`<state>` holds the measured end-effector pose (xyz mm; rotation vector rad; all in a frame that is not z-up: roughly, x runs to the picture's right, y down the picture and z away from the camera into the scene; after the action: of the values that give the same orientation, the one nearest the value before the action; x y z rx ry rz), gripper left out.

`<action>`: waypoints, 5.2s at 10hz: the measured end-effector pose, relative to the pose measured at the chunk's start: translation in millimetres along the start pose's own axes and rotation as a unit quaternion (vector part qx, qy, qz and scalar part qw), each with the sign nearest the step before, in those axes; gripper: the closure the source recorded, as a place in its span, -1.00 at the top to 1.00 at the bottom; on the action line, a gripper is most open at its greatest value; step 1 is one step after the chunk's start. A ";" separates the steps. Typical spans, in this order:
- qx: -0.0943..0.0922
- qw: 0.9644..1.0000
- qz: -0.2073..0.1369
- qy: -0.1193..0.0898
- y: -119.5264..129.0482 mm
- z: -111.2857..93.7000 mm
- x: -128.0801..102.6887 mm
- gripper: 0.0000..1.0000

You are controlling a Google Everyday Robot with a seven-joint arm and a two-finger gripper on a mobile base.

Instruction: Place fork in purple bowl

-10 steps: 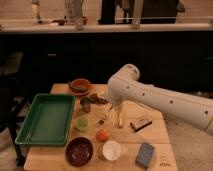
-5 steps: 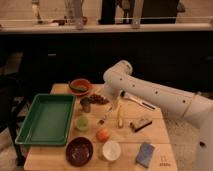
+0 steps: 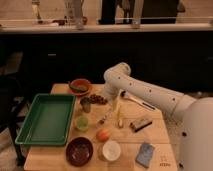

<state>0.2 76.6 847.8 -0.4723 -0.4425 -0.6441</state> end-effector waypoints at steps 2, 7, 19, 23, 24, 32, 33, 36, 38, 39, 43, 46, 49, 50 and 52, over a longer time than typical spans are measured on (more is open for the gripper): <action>-0.002 1.000 0.006 -0.004 -4.7 13.7 -4.7 0.60; 0.039 0.999 0.005 -0.001 -2.8 30.1 -6.2 0.60; -0.010 0.999 -0.038 -0.001 7.2 77.9 -4.3 0.60; -0.027 0.998 -0.042 0.024 8.2 87.8 0.6 0.60; -0.027 0.998 -0.041 0.025 6.1 89.1 2.6 0.60; -0.021 0.999 -0.038 0.029 7.2 100.4 13.6 0.60; -0.024 0.999 -0.038 0.028 9.3 101.2 13.9 0.60; -0.028 0.999 -0.037 0.028 12.8 98.4 14.7 0.60; -0.028 0.999 -0.037 0.028 13.8 97.8 15.2 0.41; -0.030 0.999 -0.036 0.027 14.8 97.6 15.3 0.23; -0.029 0.998 -0.034 0.031 17.2 92.9 20.1 -0.61; -0.030 0.999 -0.035 0.027 16.2 93.3 17.3 -1.00; -0.028 0.999 -0.030 0.015 18.9 100.0 19.2 -1.00; -0.027 0.999 -0.030 0.015 19.1 98.7 19.7 -1.00; -0.029 0.999 -0.032 0.016 19.2 96.4 19.1 -1.00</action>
<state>3.1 133.5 930.1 -0.5043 -0.4102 -0.7274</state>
